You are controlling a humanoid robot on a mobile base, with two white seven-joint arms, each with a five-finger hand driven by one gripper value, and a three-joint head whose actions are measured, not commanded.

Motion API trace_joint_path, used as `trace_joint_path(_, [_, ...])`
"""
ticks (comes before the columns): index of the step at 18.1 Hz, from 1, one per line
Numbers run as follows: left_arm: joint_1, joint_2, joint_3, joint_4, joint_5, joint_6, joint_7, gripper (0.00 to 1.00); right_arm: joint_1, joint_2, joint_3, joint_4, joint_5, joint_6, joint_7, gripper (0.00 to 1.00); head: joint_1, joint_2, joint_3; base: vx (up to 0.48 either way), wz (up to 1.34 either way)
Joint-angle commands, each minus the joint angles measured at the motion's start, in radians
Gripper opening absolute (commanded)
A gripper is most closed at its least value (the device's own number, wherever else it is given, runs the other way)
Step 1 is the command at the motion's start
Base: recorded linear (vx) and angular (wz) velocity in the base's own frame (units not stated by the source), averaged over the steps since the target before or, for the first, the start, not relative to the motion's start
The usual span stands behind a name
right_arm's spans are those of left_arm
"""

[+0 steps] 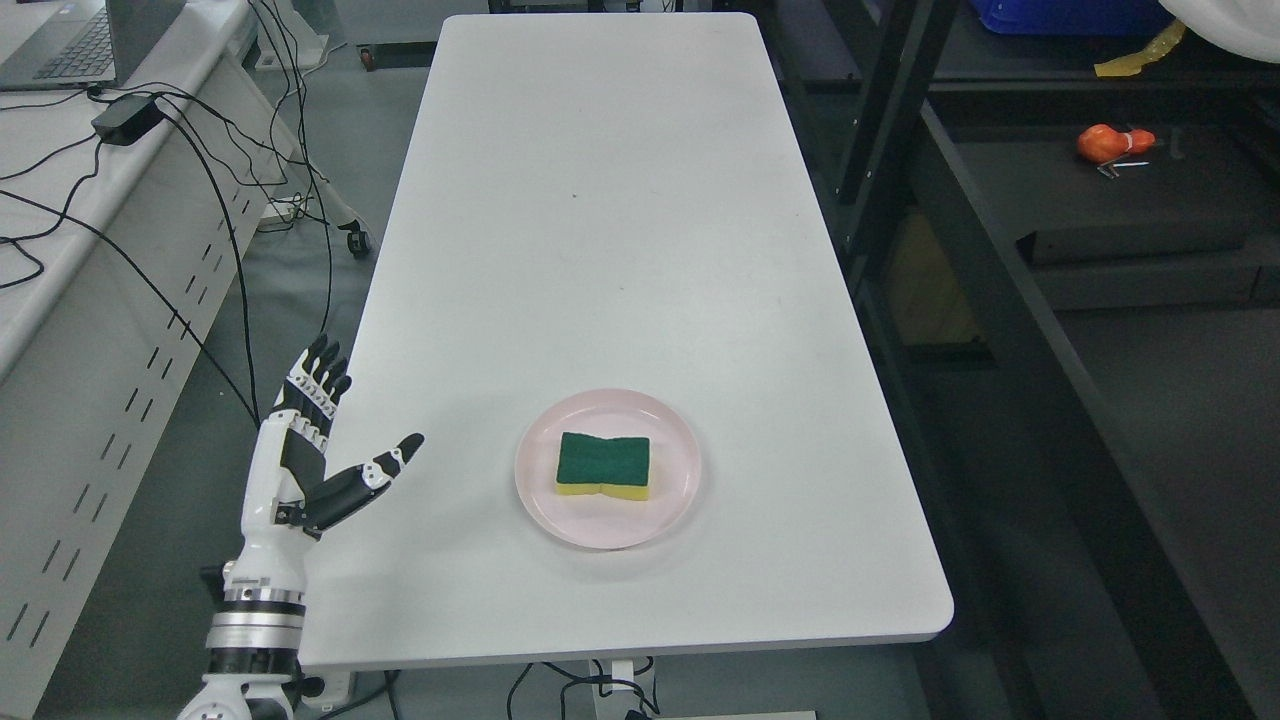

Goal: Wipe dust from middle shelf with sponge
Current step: 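Reach the left hand toward the green-and-yellow sponge on the pink plate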

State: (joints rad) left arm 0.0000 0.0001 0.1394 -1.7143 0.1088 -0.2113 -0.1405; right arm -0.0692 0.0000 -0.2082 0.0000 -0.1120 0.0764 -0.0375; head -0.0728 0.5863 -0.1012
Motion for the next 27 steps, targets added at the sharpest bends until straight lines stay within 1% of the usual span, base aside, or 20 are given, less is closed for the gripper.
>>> trace_joint_path(1, [0.031, 0.017, -0.007, 0.002, -0.001, 0.033, 0.002, 0.98, 0.000, -0.017, 0.000, -0.017, 0.000, 0.000, 0.001, 1.00, 0.0000, 0.000, 0.000, 0.000, 0.00])
trace_joint_path(4, [0.023, 0.017, -0.027, 0.004, -0.001, 0.026, -0.004, 0.98, 0.000, -0.017, 0.000, -0.017, 0.000, 0.000, 0.001, 1.00, 0.0000, 0.000, 0.000, -0.002, -0.02])
trace_joint_path(5, [0.009, 0.032, -0.029, 0.004, -0.005, 0.015, -0.007, 0.98, 0.000, -0.017, 0.001, -0.017, 0.000, 0.000, 0.001, 1.00, 0.0000, 0.000, 0.000, -0.006, -0.07])
trace_joint_path(6, [-0.032, 0.099, -0.040, 0.008, -0.039, -0.002, -0.023, 0.98, 0.000, -0.017, 0.000, -0.017, 0.000, 0.000, 0.001, 1.00, 0.0000, 0.000, 0.000, -0.010, -0.08])
trace_joint_path(7, [-0.072, 0.169, -0.065, 0.024, -0.113, -0.022, -0.040, 0.98, 0.000, -0.017, 0.000, -0.017, 0.000, 0.000, 0.001, 1.00, 0.0000, 0.000, 0.000, 0.003, 0.03])
trace_joint_path(9, [-0.147, 0.265, -0.133, 0.048, -0.261, -0.092, -0.083, 0.95, 0.000, -0.017, 0.000, -0.017, 0.000, 0.000, 0.001, 1.00, 0.0000, 0.000, 0.000, 0.009, 0.06])
trace_joint_path(10, [-0.207, 0.323, -0.170, 0.064, -0.394, -0.147, -0.132, 0.93, 0.000, -0.017, 0.000, -0.017, 0.000, 0.000, 0.001, 1.00, 0.0000, 0.000, 0.000, 0.015, 0.09])
trace_joint_path(11, [-0.286, 0.360, -0.190, 0.079, -0.529, -0.180, -0.184, 0.92, 0.000, -0.017, 0.001, -0.017, 0.000, 0.000, 0.001, 1.00, 0.0000, 0.000, 0.000, -0.004, 0.01])
trace_joint_path(13, [-0.409, 0.383, -0.243, 0.116, -0.729, -0.245, -0.244, 0.92, 0.000, -0.017, 0.000, -0.017, 0.000, 0.000, 0.001, 1.00, 0.0000, 0.000, 0.000, -0.004, -0.01])
trace_joint_path(15, [-0.484, 0.400, -0.317, 0.125, -0.863, -0.298, -0.275, 0.92, 0.000, -0.017, 0.000, -0.017, 0.000, 0.000, 0.001, 1.00, 0.0000, 0.000, 0.000, -0.001, 0.02])
trace_joint_path(16, [-0.508, 0.406, -0.352, 0.124, -0.892, -0.306, -0.301, 0.92, 0.000, -0.017, 0.000, -0.017, 0.000, 0.000, 0.001, 1.00, 0.0000, 0.000, 0.000, 0.002, 0.01])
trace_joint_path(19, [-0.575, 0.417, -0.476, 0.124, -0.919, -0.344, -0.411, 0.92, 0.000, -0.017, 0.000, -0.017, 0.000, 0.000, 0.001, 1.00, 0.0000, 0.000, 0.000, 0.001, 0.00])
trace_joint_path(22, [-0.604, 0.422, -0.587, 0.119, -0.994, -0.358, -0.439, 0.92, 0.000, -0.017, 0.001, -0.017, 0.000, 0.000, 0.001, 1.00, 0.0000, 0.000, 0.000, 0.000, 0.00])
trace_joint_path(25, [-0.617, 0.422, -0.645, 0.124, -1.046, -0.358, -0.481, 0.92, 0.000, -0.017, 0.000, -0.017, 0.000, 0.000, 0.001, 1.00, 0.0000, 0.000, 0.000, 0.000, 0.00])
trace_joint_path(27, [-0.612, 0.403, -0.681, 0.142, -1.136, -0.358, -0.484, 0.92, 0.000, -0.017, 0.001, -0.017, 0.000, 0.000, 0.001, 1.00, 0.0000, 0.000, 0.000, 0.000, 0.00])
